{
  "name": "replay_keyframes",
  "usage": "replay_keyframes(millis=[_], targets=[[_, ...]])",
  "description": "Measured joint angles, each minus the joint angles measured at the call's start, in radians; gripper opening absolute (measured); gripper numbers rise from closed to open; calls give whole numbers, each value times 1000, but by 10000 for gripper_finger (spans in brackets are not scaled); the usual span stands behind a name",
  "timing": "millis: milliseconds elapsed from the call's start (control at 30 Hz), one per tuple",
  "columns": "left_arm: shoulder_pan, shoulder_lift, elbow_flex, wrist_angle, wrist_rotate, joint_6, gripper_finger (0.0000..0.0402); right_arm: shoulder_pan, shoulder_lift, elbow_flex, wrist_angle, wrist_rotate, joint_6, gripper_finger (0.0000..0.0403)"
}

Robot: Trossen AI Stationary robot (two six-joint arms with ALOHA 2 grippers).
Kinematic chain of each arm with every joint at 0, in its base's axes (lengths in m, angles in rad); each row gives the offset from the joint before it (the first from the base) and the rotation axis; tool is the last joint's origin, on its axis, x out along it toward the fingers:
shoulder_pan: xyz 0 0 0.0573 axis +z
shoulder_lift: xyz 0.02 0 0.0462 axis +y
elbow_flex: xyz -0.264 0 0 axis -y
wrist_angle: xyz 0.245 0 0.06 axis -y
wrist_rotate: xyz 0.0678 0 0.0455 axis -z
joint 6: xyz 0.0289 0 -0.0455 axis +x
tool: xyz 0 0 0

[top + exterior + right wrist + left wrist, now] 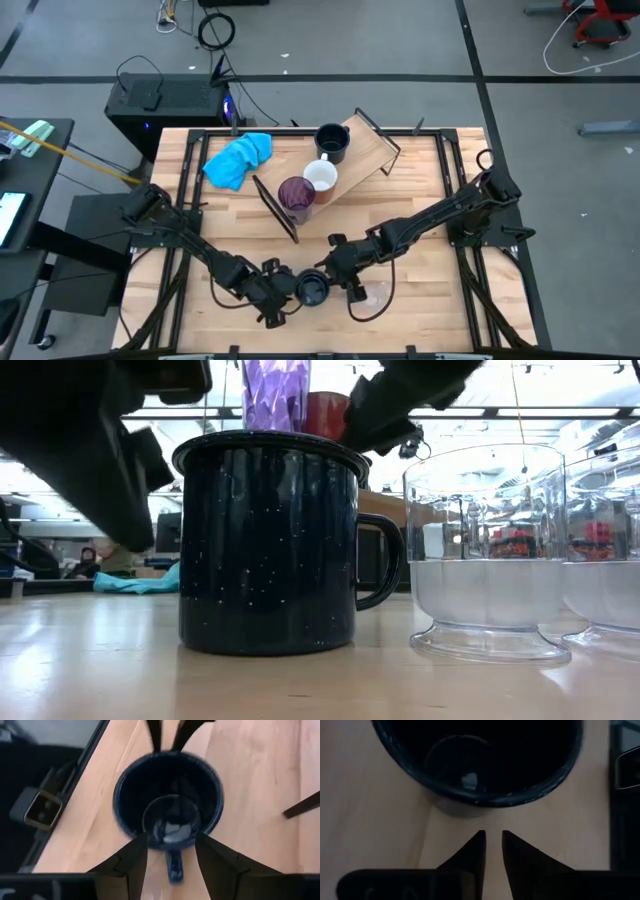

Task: Stack small to large cups/mugs on shelf
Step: Put the dark blue mug on the shelf

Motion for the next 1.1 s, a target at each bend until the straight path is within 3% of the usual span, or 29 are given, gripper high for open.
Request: replay_keyframes(millis=[267, 567, 833, 1100], targets=[[-1, -31, 1, 3, 0, 10, 63, 8, 0, 0, 69, 94, 18, 179], [-5, -25, 1, 35, 0, 26, 58, -24, 2, -7, 82, 101, 45, 179], [-4, -25, 1, 52, -19, 27, 59, -30, 8, -75, 198, 107, 86, 179], [2, -20, 1, 55, -128, 30, 51, -42, 32, -79, 181, 91, 100, 179]])
